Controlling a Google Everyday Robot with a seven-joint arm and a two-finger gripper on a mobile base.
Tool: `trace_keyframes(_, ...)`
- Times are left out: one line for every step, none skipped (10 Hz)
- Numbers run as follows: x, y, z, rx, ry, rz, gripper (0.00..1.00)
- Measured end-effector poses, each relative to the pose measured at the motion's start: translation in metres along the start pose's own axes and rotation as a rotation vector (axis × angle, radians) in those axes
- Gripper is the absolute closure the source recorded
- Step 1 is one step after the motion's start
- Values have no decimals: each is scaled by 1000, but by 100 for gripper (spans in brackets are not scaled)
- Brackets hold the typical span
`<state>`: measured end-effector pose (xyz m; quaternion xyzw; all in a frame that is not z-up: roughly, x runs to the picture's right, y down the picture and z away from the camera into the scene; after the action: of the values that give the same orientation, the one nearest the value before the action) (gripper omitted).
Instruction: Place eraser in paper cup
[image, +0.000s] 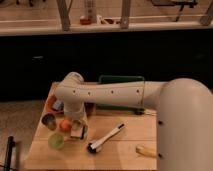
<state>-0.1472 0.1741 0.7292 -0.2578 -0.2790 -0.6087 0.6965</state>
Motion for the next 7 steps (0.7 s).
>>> trace_keyframes(0,0,-1,2,-5,3,100)
trace_keyframes(-1,-1,-1,4,-11,4,100)
trace_keyframes(-1,-1,-2,6,-17,8,99)
trace_keyframes(-1,0,-2,7,-24,13,93)
trace_keyframes(-1,1,-2,8,-30,18,85)
trace_keyframes(-1,3,-3,6,-36,27,73)
trace_keyframes(-1,4,-3,7,-39,35,62)
